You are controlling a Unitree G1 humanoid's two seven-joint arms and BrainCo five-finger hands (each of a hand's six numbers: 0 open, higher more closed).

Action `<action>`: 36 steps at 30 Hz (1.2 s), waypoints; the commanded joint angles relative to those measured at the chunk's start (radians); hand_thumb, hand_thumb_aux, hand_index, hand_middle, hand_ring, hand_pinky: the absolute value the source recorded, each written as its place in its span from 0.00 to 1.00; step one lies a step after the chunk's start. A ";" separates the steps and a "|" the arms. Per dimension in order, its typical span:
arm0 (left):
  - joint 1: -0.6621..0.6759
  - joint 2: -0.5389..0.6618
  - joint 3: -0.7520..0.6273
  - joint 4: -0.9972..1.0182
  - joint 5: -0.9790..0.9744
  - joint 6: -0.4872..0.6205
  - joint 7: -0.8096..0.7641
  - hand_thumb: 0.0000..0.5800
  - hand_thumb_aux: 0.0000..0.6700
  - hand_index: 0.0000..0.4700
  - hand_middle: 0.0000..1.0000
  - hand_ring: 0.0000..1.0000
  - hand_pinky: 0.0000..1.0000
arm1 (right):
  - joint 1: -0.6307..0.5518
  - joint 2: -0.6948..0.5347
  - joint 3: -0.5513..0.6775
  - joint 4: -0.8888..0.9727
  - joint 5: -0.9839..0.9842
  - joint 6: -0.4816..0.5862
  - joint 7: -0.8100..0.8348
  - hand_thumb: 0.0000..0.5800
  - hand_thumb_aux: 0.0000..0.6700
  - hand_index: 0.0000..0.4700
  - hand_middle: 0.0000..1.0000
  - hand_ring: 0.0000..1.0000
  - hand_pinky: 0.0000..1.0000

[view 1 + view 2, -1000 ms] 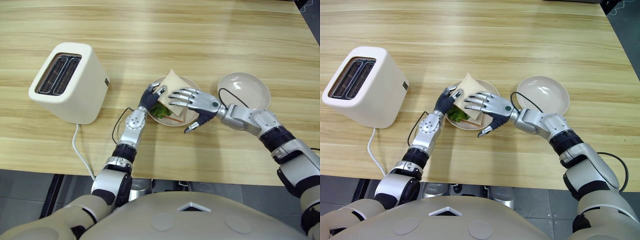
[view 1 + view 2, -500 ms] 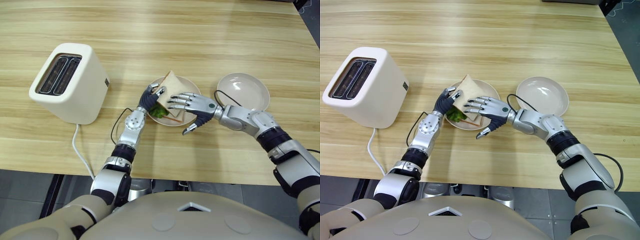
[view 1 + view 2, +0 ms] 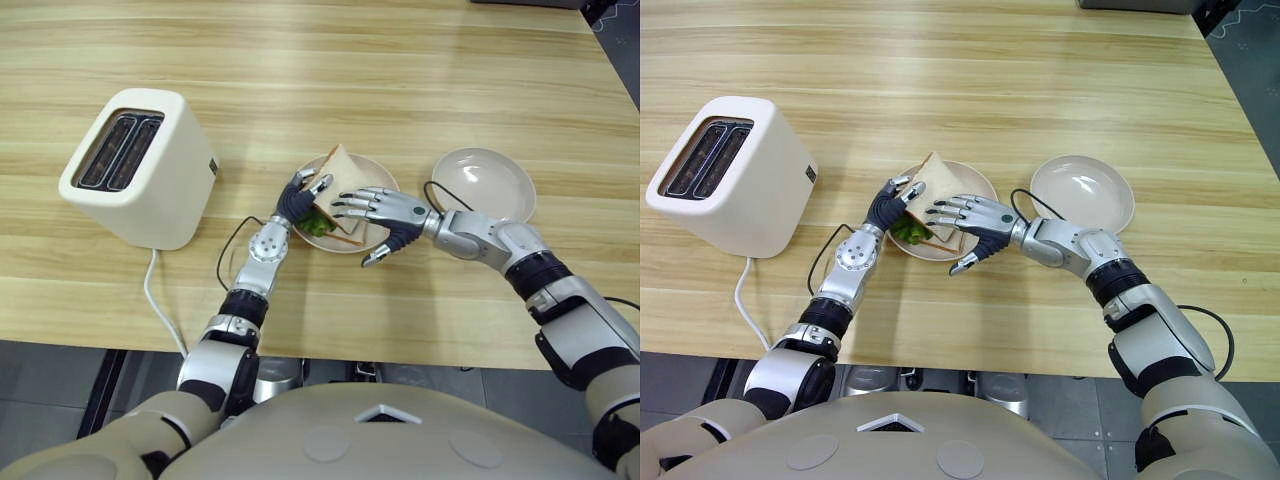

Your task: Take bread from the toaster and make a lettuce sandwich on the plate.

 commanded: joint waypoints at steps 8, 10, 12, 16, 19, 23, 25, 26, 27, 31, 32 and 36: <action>-0.014 0.034 -0.029 -0.102 0.094 -0.136 0.123 0.00 0.00 0.00 0.00 0.00 0.00 | 0.040 0.001 0.075 0.058 -0.059 -0.006 0.088 0.00 0.00 0.00 0.00 0.00 0.00; -0.010 0.048 -0.025 -0.127 0.121 -0.165 0.166 0.00 0.00 0.00 0.00 0.00 0.00 | 0.040 0.003 0.077 0.062 -0.059 -0.009 0.088 0.00 0.00 0.00 0.00 0.00 0.00; -0.009 0.060 -0.020 -0.148 0.141 -0.186 0.199 0.00 0.00 0.00 0.00 0.00 0.00 | 0.040 0.005 0.079 0.065 -0.058 -0.011 0.089 0.00 0.00 0.00 0.00 0.00 0.00; -0.012 0.093 -0.002 -0.190 0.170 -0.219 0.263 0.00 0.00 0.00 0.00 0.00 0.00 | 0.040 0.008 0.081 0.072 -0.058 -0.016 0.091 0.00 0.00 0.00 0.00 0.00 0.00; -0.012 0.110 0.009 -0.210 0.173 -0.237 0.290 0.00 0.00 0.00 0.00 0.00 0.00 | 0.038 0.010 0.081 0.078 -0.056 -0.019 0.096 0.00 0.00 0.00 0.00 0.00 0.00; -0.010 0.122 0.019 -0.221 0.151 -0.248 0.294 0.00 0.00 0.00 0.00 0.00 0.00 | 0.036 0.011 0.084 0.084 -0.050 -0.022 0.102 0.00 0.00 0.00 0.00 0.00 0.00; -0.012 0.122 0.020 -0.213 0.141 -0.247 0.291 0.00 0.00 0.00 0.00 0.00 0.00 | 0.037 0.011 0.084 0.084 -0.049 -0.023 0.103 0.00 0.00 0.00 0.00 0.00 0.00; -0.012 0.123 0.019 -0.211 0.139 -0.247 0.291 0.00 0.00 0.00 0.00 0.00 0.00 | 0.037 0.011 0.084 0.085 -0.049 -0.023 0.103 0.00 0.00 0.00 0.00 0.00 0.00; -0.012 0.125 0.020 -0.211 0.138 -0.248 0.293 0.00 0.00 0.00 0.00 0.00 0.00 | 0.037 0.012 0.085 0.087 -0.049 -0.023 0.102 0.00 0.00 0.00 0.00 0.00 0.00; -0.003 0.134 0.024 -0.229 0.139 -0.250 0.302 0.00 0.00 0.00 0.00 0.00 0.00 | 0.037 0.014 0.086 0.092 -0.051 -0.024 0.099 0.00 0.00 0.00 0.00 0.00 0.00; -0.001 0.138 0.024 -0.236 0.144 -0.251 0.304 0.00 0.00 0.00 0.00 0.00 0.00 | 0.037 0.013 0.085 0.091 -0.051 -0.023 0.095 0.00 0.00 0.00 0.00 0.00 0.00; 0.027 0.187 0.014 -0.287 0.190 -0.236 0.292 0.00 0.00 0.00 0.00 0.00 0.00 | 0.039 0.005 0.050 0.052 -0.022 -0.040 0.060 0.00 0.00 0.00 0.00 0.00 0.00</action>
